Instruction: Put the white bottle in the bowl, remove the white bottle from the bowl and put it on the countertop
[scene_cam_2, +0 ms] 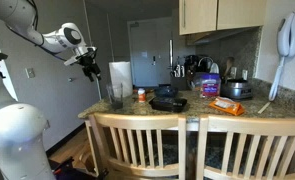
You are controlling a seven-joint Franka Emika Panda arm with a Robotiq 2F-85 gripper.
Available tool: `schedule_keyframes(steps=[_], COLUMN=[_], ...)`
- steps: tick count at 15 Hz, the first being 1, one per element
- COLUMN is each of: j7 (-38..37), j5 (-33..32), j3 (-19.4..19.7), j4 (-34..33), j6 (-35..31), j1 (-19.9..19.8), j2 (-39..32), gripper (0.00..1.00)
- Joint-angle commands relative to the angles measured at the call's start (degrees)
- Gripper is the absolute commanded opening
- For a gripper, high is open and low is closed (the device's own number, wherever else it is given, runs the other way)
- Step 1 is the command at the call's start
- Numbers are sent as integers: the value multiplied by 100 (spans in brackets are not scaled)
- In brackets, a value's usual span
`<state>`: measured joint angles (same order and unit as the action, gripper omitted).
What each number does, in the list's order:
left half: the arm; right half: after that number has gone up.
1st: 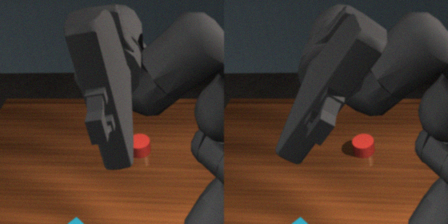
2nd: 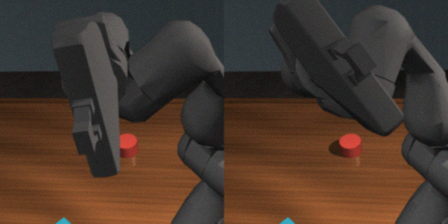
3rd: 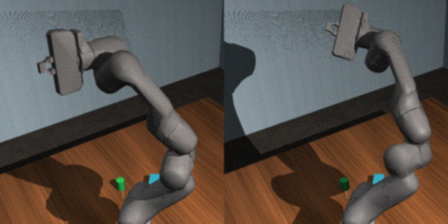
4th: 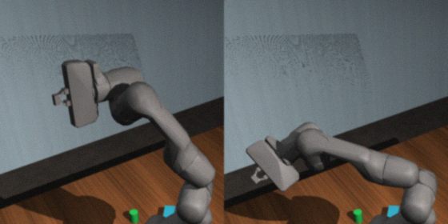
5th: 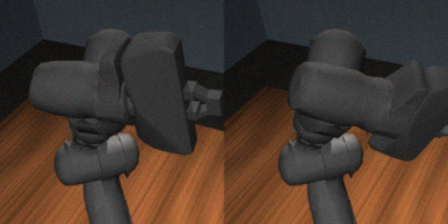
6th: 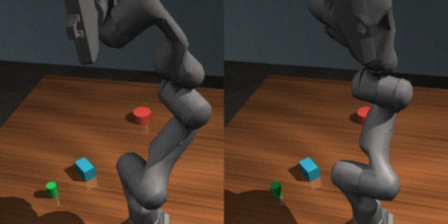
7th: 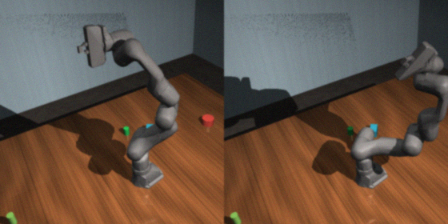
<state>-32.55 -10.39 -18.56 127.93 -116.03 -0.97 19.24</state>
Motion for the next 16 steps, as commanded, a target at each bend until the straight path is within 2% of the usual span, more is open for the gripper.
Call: schedule_keyframes(steps=[1, 10, 16], j7=[-47, -167, -530], j5=[-62, -62, 71], j3=[154, 222, 1353], j4=[-10, -141, -1166], j6=[19, 11, 91], j1=[173, 91, -526], j2=[-22, -71, -456], gripper=[100, 100, 100])
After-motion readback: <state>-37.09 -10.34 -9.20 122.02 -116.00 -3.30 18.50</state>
